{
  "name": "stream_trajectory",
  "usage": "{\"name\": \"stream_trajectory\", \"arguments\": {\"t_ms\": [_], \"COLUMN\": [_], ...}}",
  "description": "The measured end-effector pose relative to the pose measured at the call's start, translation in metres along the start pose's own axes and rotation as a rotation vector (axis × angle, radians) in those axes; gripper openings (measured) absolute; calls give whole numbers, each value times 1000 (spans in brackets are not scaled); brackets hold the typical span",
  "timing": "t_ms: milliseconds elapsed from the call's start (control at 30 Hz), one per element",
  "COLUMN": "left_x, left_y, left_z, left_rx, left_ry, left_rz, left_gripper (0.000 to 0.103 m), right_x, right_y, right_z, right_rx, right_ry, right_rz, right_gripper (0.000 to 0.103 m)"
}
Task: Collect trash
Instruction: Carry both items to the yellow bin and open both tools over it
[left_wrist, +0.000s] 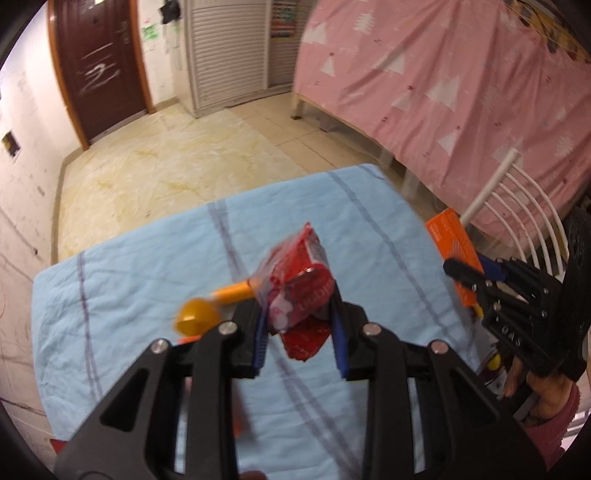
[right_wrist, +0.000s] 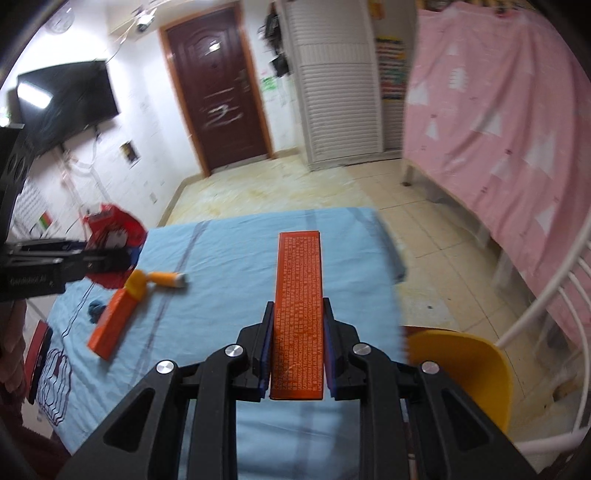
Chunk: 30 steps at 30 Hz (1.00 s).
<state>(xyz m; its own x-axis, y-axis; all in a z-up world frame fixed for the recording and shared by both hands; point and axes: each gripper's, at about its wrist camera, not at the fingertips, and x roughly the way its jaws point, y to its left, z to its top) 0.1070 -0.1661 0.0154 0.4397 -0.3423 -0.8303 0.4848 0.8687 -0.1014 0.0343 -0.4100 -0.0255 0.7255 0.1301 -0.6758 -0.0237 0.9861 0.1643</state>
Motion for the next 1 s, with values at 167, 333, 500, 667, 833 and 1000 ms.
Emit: {"name": "stream_trajectory", "arguments": {"t_ms": [167, 333, 500, 667, 833, 1000], "left_x": [8, 21, 35, 49, 63, 68], "left_y": [-52, -108, -152, -190, -220, -234], "left_z": [8, 17, 21, 26, 27, 27], "left_rx": [70, 139, 199, 236, 260, 277], "left_ry": [-1, 7, 23, 49, 77, 86], "left_rz": [-54, -112, -141, -189, -194, -199], "left_gripper": [27, 27, 27, 28, 55, 55], "right_x": [-15, -20, -19, -16, -12, -10], "right_y": [-53, -91, -118, -138, -152, -162], "right_z": [-15, -34, -50, -61, -70, -75], "right_rx": [80, 136, 188, 241, 258, 280], "right_ry": [-19, -10, -4, 4, 12, 20], "right_rz": [-51, -81, -95, -93, -119, -118], "right_gripper": [16, 16, 16, 16, 17, 17]}}
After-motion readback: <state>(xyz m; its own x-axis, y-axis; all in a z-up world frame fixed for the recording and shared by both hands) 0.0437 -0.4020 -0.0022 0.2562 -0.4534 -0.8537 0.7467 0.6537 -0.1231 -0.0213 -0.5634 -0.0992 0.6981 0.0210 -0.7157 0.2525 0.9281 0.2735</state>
